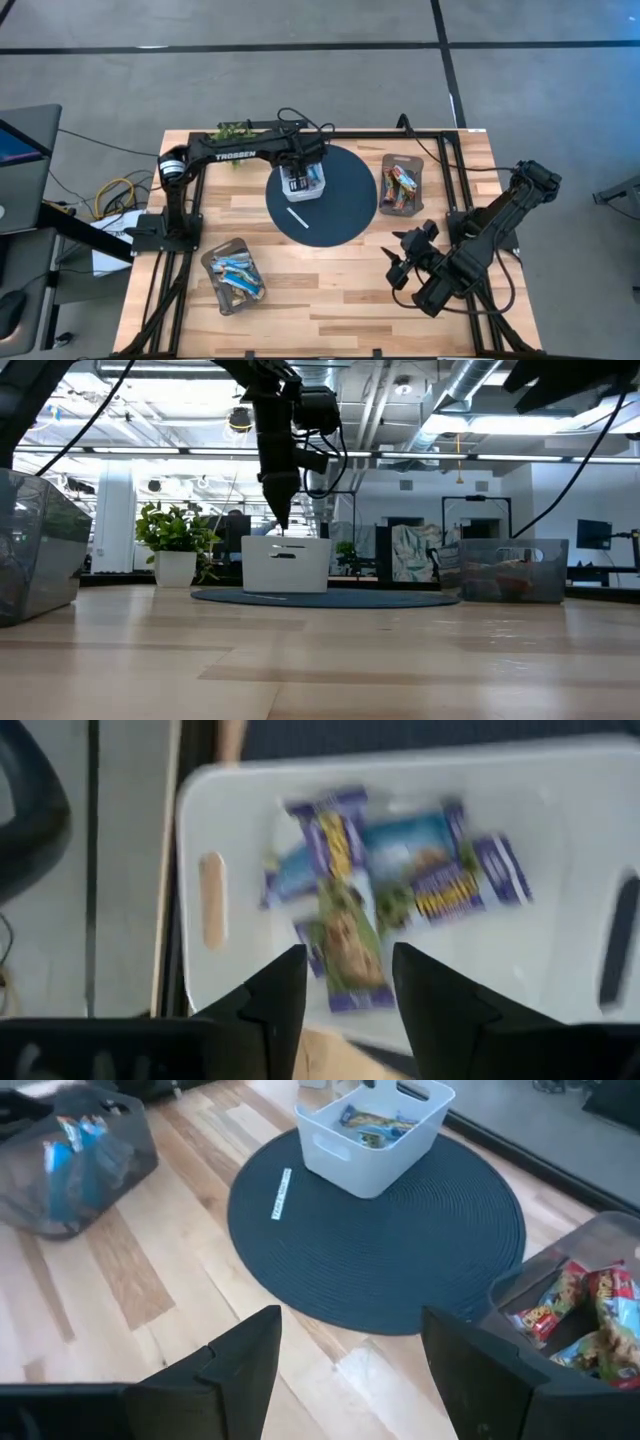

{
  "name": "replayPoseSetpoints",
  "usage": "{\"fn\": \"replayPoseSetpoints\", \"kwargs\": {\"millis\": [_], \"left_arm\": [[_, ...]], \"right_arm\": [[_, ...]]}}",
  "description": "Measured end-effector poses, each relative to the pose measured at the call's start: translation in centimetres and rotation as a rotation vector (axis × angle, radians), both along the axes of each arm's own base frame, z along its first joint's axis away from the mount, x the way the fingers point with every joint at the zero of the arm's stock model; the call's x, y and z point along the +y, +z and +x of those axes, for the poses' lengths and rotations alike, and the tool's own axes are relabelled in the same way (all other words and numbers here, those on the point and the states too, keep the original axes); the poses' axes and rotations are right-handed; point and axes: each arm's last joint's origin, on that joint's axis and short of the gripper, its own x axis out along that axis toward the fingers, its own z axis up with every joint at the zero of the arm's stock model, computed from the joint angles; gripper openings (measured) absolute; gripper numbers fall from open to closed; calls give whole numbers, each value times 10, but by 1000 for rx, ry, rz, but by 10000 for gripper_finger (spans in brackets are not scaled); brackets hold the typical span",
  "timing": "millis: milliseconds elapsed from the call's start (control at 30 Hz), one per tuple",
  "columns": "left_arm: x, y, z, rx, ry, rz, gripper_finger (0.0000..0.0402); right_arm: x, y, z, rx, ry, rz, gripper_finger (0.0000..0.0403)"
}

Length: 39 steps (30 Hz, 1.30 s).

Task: Pick and place Granola Bars by type
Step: Return to Home Position

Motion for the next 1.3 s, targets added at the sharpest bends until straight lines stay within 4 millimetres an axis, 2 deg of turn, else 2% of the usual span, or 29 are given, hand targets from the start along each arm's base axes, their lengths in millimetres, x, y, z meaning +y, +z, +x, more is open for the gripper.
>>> {"fn": "replayPoseSetpoints", "kwargs": {"millis": [133, 233, 333, 533, 700, 833, 967, 1167, 1300], "left_arm": [[-17, 5, -6, 103, -21, 12, 146], [-34, 24, -11, 195, -60, -2, 146], [-53, 49, -10, 202, -111, -36, 146], [-90, 111, -3, -26, -183, -73, 146], [-124, 172, -15, -268, -287, -102, 146], [-145, 219, -39, -457, -339, -86, 146], [-159, 251, -76, -644, -363, -97, 146], [-164, 285, -127, -860, -259, -207, 146], [-163, 298, -146, -971, -201, -263, 146]], "right_arm": [[0, 12, 6, 12, 3, 44, 235], [-2, 30, 11, 92, 99, 51, 235], [-10, 56, 15, 100, 179, 16, 235], [-34, 115, 11, 70, 337, -112, 235], [-61, 152, -4, 8, 368, -170, 235], [-88, 173, -24, -76, 305, -143, 235], [-107, 186, -45, -165, 263, -82, 235], [-115, 193, -64, -173, 381, -62, 235], [-115, 193, -66, -146, 435, -85, 235]]}}
